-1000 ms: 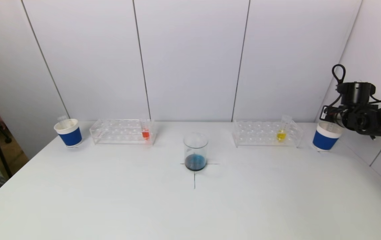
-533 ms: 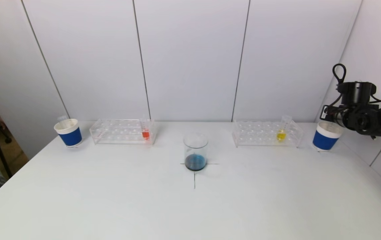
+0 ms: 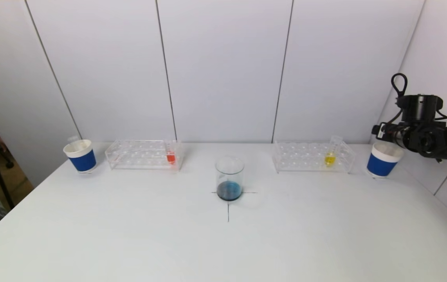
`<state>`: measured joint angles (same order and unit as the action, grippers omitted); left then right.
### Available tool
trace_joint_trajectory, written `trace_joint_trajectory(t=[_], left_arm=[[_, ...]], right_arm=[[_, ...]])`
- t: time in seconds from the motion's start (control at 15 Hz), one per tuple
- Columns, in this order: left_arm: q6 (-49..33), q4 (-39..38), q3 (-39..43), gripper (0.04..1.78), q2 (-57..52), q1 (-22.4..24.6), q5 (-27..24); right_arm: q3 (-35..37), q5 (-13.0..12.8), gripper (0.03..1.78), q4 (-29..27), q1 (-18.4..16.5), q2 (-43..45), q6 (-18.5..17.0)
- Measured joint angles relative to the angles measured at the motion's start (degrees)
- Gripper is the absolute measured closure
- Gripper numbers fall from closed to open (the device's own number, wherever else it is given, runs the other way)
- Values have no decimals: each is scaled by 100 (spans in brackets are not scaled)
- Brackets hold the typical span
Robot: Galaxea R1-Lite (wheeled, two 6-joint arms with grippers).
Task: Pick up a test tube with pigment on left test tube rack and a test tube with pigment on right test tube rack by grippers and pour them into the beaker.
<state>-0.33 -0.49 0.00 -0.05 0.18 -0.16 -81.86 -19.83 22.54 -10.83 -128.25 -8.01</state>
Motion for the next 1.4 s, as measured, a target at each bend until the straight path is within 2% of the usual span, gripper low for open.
trace_joint_trajectory(t=[0.13,0.4,0.73,1.07,1.4], left_arm=[[4,-2,0,6,0,0,-2],[2,-2,0,6,0,2,0],[0,-2,0,6,0,0,0],[2,-2,0,6,0,0,-2],[2,-2,0,6,0,0,0]], right_arm=[[38,-1,4,-9,0,90,10],[269,0,4,-11,41,424,41],[968,-11,4,4,236,1187,71],[2328,-23,4,212,807,2820,74],[3897,-232,4,194,1540,4846,107]])
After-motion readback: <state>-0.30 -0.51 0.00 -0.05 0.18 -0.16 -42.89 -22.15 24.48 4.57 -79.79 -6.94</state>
